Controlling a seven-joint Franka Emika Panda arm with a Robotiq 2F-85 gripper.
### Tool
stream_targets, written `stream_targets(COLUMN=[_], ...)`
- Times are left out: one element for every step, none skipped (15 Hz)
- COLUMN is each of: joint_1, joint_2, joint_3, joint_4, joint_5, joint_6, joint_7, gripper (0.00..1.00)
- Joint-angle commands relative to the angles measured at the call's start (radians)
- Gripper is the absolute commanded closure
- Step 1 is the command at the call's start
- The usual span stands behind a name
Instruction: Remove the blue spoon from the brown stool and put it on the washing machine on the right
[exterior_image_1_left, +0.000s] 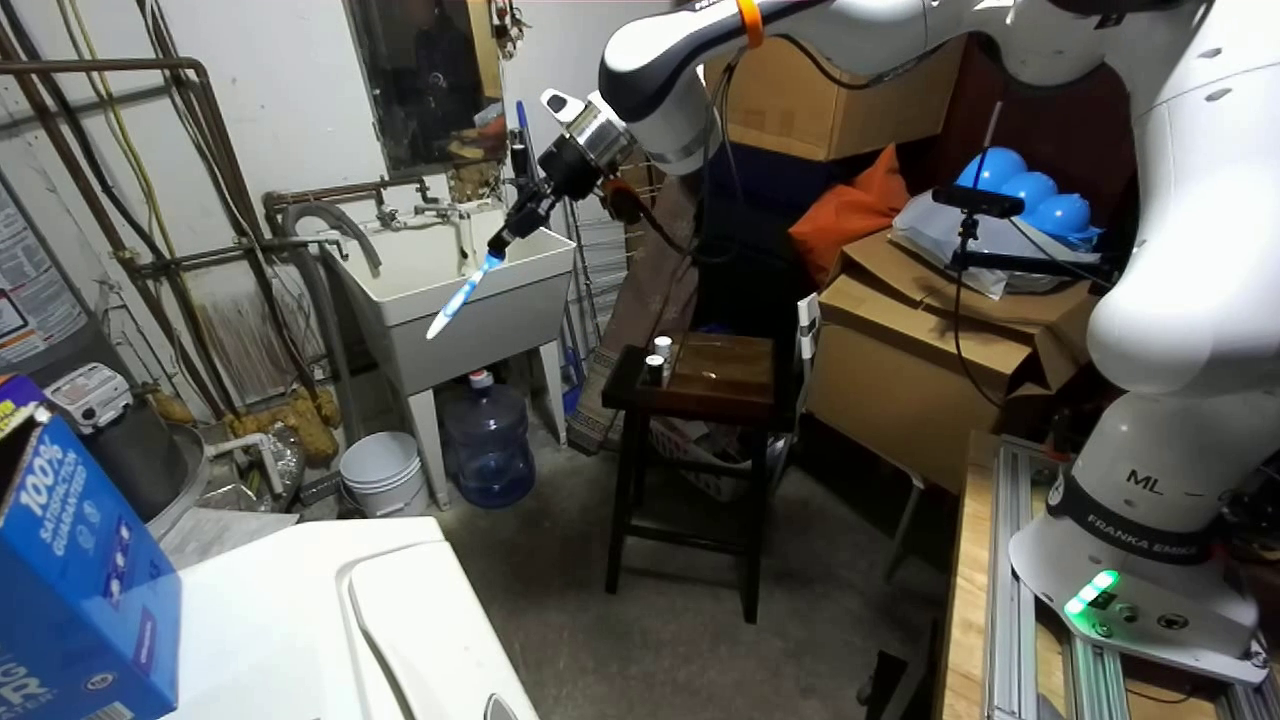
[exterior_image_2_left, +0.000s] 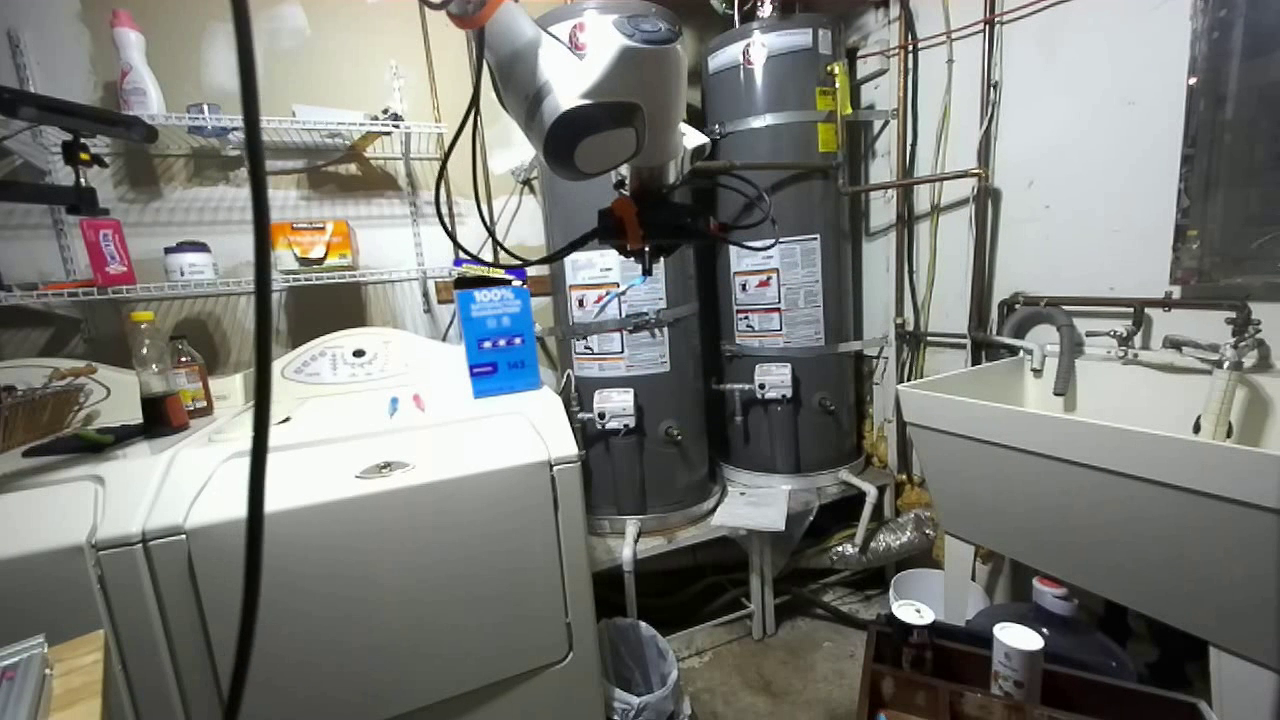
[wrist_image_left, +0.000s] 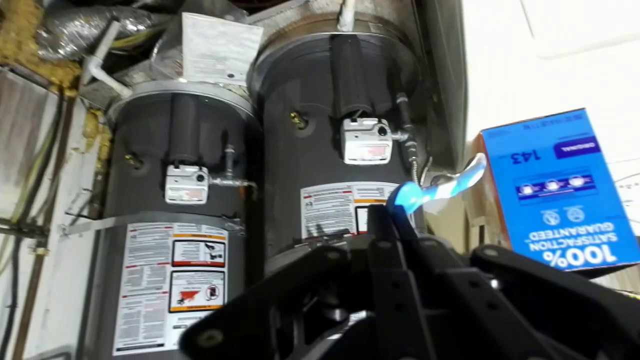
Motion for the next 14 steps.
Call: stream_targets(joint_1=[0.002,-0.016,0.022,0.023,0.025,0.027,0.029,0.031,0.032,0.033,0.033,0.047,0.065,0.094], joint_2=[0.105,0.106,0.038,0.044,0.044,0.044,0.042,0.041,0.04,0.039,0.039,0.041,0.057,0.072], joint_3=[0.034,0.044,-0.014,-0.019,-0.027,-0.029,-0.029,-0.029,-0.03,-0.03,-0.03,-0.036,-0.042,-0.054], joint_4=[0.111,0.109,0.07,0.076,0.076,0.076,0.076,0.076,0.076,0.076,0.076,0.077,0.089,0.107], joint_5=[0.029,0.041,0.052,0.06,0.063,0.063,0.064,0.064,0.065,0.065,0.065,0.062,0.055,0.046], joint_6=[-0.164,-0.194,-0.136,-0.146,-0.146,-0.146,-0.146,-0.146,-0.146,-0.146,-0.146,-0.143,-0.155,-0.169], joint_7=[-0.165,-0.217,-0.141,-0.156,-0.157,-0.157,-0.157,-0.157,-0.157,-0.157,-0.157,-0.158,-0.171,-0.177], gripper=[0.99,0.99,0.99,0.97,0.97,0.97,0.97,0.97,0.97,0.97,0.99,0.99,0.99,0.99])
